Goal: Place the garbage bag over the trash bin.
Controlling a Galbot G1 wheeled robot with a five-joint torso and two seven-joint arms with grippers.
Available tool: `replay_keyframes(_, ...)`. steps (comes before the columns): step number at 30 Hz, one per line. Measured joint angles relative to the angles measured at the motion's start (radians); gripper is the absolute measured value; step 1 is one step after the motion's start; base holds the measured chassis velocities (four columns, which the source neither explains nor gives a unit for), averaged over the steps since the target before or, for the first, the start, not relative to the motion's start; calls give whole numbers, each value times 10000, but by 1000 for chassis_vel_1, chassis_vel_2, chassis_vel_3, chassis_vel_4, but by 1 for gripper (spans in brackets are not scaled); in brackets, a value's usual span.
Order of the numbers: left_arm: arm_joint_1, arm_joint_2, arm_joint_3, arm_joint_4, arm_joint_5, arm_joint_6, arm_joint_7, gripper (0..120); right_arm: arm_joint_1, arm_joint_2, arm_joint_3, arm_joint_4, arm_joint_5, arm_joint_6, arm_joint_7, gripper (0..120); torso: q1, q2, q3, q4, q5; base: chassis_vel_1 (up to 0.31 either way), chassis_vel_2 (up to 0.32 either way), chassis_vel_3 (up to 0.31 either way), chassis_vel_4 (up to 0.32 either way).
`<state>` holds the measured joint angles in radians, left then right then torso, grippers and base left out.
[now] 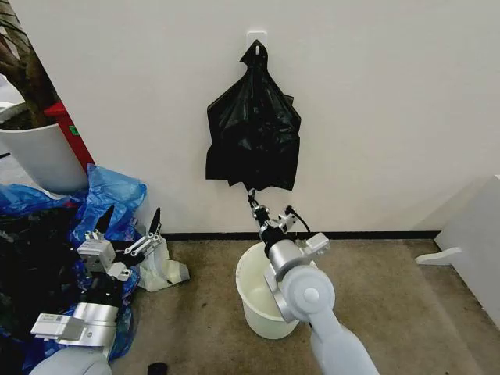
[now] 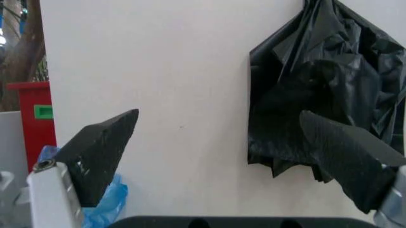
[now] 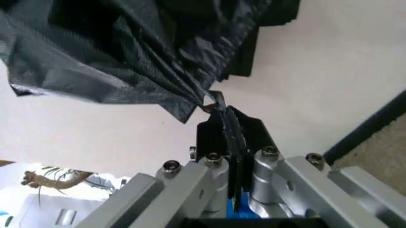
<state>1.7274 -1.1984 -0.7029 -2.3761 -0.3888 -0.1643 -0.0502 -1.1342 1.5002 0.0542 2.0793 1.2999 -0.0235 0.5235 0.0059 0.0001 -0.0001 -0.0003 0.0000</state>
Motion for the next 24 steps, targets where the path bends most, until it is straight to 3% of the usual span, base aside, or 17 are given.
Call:
replay_keyframes(11, 13, 27, 3, -105, 12, 29, 0, 100, -248, 22, -24, 54, -368, 64, -14, 0, 0, 0, 1, 0, 0, 0, 0, 0, 0)
replay_keyframes(24, 48, 129, -43, -271, 23, 104, -60, 100, 957, -665, 250, 903, 265, -348, -3, 0, 0, -2, 2, 1, 1, 0, 0, 0, 0)
